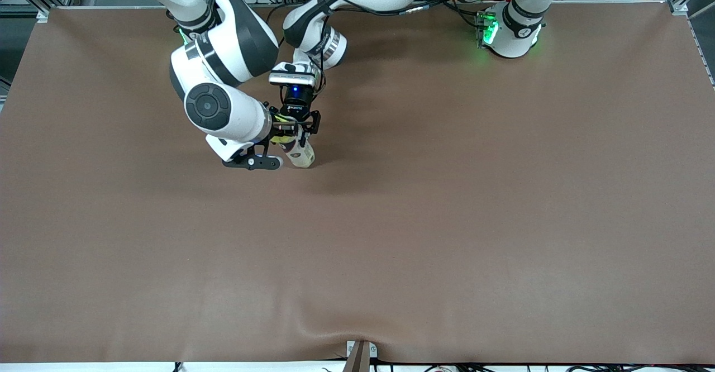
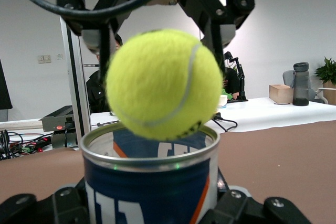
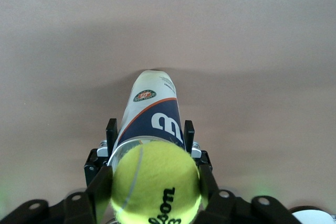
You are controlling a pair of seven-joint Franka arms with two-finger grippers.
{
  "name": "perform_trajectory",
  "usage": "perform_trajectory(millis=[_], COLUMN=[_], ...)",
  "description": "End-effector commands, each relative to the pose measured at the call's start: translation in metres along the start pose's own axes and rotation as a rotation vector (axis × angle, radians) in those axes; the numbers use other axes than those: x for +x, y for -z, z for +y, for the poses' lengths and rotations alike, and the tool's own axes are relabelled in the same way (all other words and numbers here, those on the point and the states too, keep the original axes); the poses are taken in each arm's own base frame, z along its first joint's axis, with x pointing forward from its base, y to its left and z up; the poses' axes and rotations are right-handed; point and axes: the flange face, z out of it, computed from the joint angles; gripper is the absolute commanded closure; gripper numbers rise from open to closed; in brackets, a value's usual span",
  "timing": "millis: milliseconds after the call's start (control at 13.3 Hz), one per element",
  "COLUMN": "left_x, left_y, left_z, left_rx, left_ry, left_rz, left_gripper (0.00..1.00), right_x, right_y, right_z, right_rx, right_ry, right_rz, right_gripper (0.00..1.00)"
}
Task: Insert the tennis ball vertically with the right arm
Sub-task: 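Open the right gripper to drop the ball into the can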
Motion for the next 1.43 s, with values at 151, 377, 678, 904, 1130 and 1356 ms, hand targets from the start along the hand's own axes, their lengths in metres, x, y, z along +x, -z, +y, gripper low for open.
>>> perform_trajectory(millis=[151, 377, 678, 904, 1130, 1356], left_x=[0.003, -0.001, 0.002, 0.002, 0.004, 0.002], left_y=[0.0, 0.0, 0.0, 0.001, 0.001, 0.01], left_z=[0.005, 0.005, 0.005, 0.005, 0.005, 0.005], left_rx=[-0.008, -0.008, -0.008, -0.007, -0.005, -0.012], left_ry=[0.017, 0.013, 0.017, 0.029, 0.036, 0.02], left_rz=[0.034, 0.031, 0.033, 0.03, 0.029, 0.014], left_gripper=[0.17, 0.17, 0.16, 0.0, 0.0, 0.0], right_x=[-0.003, -0.003, 0.017, 0.029, 0.05, 0.053], right_y=[-0.002, -0.002, 0.036, 0.085, 0.137, 0.172], right_z=[-0.004, -0.004, 0.031, 0.076, 0.15, 0.219], right_rx=[0.005, 0.004, -0.028, -0.1, -0.074, -0.061], right_ry=[-0.028, -0.026, -0.053, -0.03, 0.039, 0.078], right_rz=[0.001, 0.002, 0.092, 0.225, 0.287, 0.335], right_gripper=[0.0, 0.0, 0.0, 0.0, 0.0, 0.0])
